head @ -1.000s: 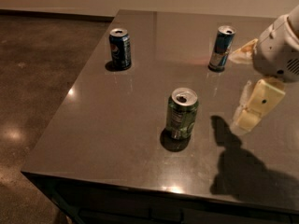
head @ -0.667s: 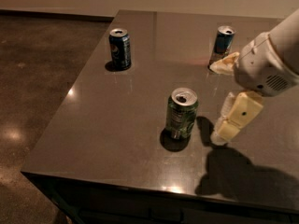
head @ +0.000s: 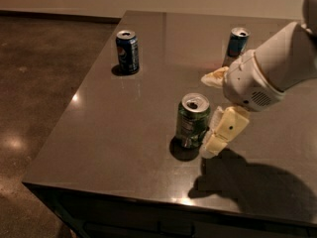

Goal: Move green can near pepsi can

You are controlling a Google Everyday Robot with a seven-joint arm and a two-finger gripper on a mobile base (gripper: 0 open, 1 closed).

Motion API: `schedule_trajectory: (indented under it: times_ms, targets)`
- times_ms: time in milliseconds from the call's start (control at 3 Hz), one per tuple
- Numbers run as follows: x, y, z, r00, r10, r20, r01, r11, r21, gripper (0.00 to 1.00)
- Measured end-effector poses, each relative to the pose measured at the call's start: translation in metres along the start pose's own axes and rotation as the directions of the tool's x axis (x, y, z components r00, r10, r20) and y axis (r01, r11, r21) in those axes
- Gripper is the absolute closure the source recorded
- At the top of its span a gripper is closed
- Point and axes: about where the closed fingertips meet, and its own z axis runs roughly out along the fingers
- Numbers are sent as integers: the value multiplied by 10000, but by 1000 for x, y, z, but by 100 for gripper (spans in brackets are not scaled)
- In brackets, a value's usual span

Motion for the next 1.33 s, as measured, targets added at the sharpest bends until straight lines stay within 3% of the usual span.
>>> schedule_trajectory:
  times_ms: [333, 667, 1000, 1333]
  targets:
    - [-5, -3, 17, 9994, 137, 311, -125, 9992, -385, 23]
    - [-12, -6, 23, 9978, 279, 604, -236, 9973, -699, 54]
    - [-20, -9, 23, 9957, 350, 862, -275, 9959, -867, 77]
    - [-35, -31, 17, 9954, 449, 846, -398, 9974, -608, 99]
